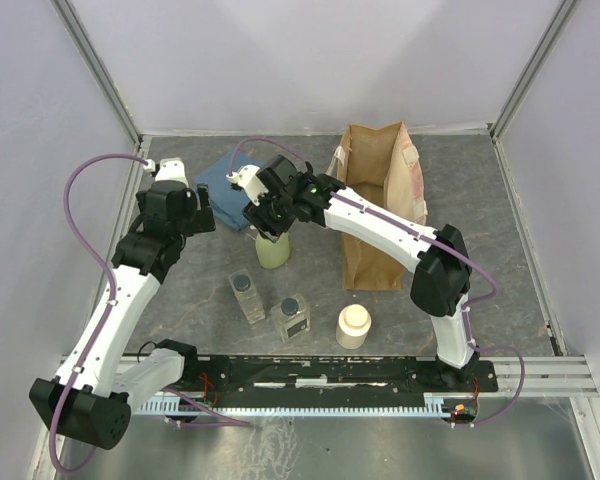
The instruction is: Place the personal care products into the canvas bag
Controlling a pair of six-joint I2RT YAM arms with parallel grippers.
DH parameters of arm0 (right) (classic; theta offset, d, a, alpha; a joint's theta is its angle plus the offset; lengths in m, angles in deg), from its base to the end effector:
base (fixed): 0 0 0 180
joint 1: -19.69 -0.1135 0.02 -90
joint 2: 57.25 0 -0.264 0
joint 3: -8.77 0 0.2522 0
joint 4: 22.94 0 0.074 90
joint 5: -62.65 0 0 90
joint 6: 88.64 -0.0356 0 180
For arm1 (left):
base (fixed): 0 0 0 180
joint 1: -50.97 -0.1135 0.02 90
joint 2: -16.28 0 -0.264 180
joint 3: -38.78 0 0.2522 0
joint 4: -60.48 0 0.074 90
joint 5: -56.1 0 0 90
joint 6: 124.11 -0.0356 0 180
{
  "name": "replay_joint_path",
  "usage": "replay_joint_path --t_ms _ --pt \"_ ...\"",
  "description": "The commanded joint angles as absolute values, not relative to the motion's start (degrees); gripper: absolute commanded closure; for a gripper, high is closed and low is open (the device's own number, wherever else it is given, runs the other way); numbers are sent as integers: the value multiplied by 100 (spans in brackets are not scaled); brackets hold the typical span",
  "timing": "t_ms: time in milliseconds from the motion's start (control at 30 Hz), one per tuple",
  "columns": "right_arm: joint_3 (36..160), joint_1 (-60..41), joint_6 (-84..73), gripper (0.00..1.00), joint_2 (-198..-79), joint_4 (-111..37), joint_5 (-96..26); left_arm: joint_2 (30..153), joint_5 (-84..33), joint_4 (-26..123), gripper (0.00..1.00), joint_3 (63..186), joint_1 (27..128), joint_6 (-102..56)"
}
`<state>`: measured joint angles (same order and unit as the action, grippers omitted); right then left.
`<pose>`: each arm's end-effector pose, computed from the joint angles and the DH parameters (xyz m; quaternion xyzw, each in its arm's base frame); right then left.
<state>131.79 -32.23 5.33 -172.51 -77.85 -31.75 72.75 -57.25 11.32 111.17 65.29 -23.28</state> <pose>0.2797 0.3614 0.3060 -0.4483 0.8152 0.1810 0.3190 0.2030 -0.0373 0.3443 -0.0699 0.8641 0.0724 0.4931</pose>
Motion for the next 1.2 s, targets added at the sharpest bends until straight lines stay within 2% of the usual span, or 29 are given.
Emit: replay_joint_path --t_ms 0,133,433,600,767,967,1067,1167 --pt "13177 -3240 497 41 -17273 -7650 -3280 7301 -5649 1416 0 11084 6498 -2396" --pt "13150 -3249 492 48 -17278 -7627 -3271 7314 -5633 1438 1 11068 6490 -2400" --pt "13244 -3242 231 89 -17173 -7649 -2840 7308 -5583 1463 0 11055 6481 -2426" --pt "13502 -3155 51 100 -16939 -7870 -2536 7307 -5553 1476 0 11073 6476 -2436" --pt "14236 -2940 -42 100 -16804 -8333 -2371 7331 -5501 1502 0 11064 6474 -2423" --pt "15797 -2401 -62 100 -16933 -9039 -2354 7354 -5435 1526 0 11037 6470 -2400" --pt "16423 -1986 -189 100 -16930 -9029 -2510 7372 -5421 1533 0 11037 6472 -2392" --pt "16432 -1636 -323 100 -16695 -8640 -2725 7380 -5414 1529 0 11041 6471 -2392"
